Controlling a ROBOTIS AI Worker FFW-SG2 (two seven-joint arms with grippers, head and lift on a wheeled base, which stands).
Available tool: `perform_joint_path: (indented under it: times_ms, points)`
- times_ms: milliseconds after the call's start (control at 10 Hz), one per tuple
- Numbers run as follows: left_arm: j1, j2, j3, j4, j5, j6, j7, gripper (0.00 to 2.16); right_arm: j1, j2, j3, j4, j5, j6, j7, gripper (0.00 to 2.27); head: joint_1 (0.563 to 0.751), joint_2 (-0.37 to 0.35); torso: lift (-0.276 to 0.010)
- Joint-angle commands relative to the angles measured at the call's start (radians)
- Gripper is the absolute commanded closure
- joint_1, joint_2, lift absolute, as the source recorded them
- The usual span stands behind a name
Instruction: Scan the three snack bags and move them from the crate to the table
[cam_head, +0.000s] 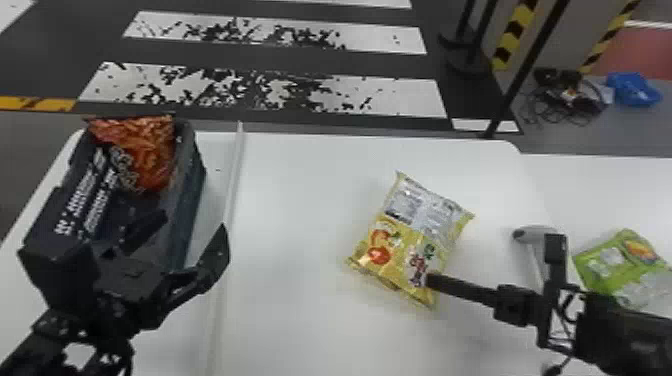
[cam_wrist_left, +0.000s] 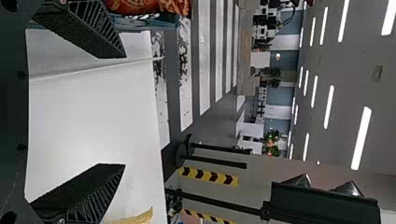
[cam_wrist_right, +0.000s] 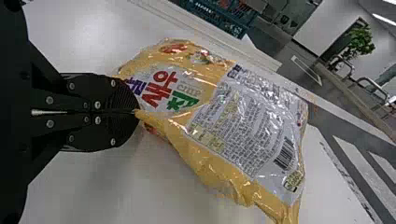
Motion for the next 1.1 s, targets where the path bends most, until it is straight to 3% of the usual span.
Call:
perform_joint_path:
  times_ms: [0, 200, 300, 500, 700, 1000]
  points:
    - [0.000, 0.001, 0.002, 0.003, 0.002, -0.011, 0.000, 0.03, 0.057, -0.001, -0.067, -0.134, -0.080, 0.066, 0.001, 2.24, 0.695, -0.079, -0.062]
    - [0.000, -0.006, -0.004, 0.000, 0.002, -0.020, 0.002, 0.03, 0.112, 0.012, -0.225, -0.287, -0.206, 0.100, -0.028, 2.24, 0.695, -0.093, -0.062]
    - [0.000, -0.006, -0.008, 0.002, 0.002, -0.020, 0.002, 0.03, 0.112, 0.019, -0.321, -0.296, -0.284, 0.069, -0.090, 2.24, 0.695, -0.123, -0.062]
    - [0.000, -0.006, -0.007, 0.014, 0.002, -0.017, 0.002, 0.03, 0.060, 0.019, -0.429, -0.196, -0.373, -0.173, -0.332, 2.24, 0.695, -0.215, -0.062]
    - [0.000, -0.003, -0.007, 0.019, 0.001, -0.017, 0.002, 0.03, -0.053, -0.022, -0.461, 0.003, -0.356, -0.284, -0.510, 2.24, 0.695, -0.350, -0.062]
    - [0.011, 0.001, -0.001, 0.013, 0.001, -0.020, 0.000, 0.03, -0.182, -0.051, -0.432, 0.218, -0.215, -0.321, -0.829, 2.24, 0.695, -0.350, -0.062]
